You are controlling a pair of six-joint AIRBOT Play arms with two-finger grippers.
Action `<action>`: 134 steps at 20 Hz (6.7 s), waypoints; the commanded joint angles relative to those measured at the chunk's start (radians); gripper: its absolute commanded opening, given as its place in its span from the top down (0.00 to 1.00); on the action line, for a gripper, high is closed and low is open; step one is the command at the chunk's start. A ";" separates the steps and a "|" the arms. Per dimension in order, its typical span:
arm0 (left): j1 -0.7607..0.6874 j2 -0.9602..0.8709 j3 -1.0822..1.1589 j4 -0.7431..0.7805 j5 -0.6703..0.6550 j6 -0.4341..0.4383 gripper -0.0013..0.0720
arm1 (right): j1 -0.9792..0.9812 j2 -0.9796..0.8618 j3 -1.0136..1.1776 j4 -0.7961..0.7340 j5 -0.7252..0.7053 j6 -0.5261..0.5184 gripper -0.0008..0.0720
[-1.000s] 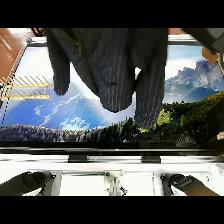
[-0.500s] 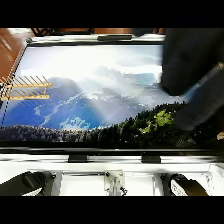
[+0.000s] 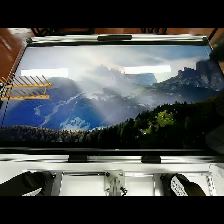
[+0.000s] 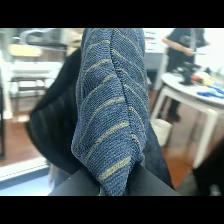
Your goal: Fold the shirts.
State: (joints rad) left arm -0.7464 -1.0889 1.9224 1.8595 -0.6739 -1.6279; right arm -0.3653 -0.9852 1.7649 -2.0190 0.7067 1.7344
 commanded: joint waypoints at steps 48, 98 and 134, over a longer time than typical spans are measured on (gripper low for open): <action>0.037 0.001 0.000 0.011 -0.001 0.003 0.07 | -0.742 -0.130 0.079 0.151 -0.192 -0.023 0.86; 0.161 -0.140 -0.039 0.008 -0.602 -0.046 0.24 | -0.384 -0.011 0.010 0.492 1.113 -0.082 0.29; 0.200 -0.296 -0.463 -0.057 -0.812 -0.348 0.24 | 0.815 -0.418 -0.173 0.571 0.719 0.072 0.29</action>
State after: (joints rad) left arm -0.5468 -1.3857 1.4605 1.8011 -1.4841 -1.9892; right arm 0.4477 -1.4033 1.5917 -1.4490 1.4277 1.8065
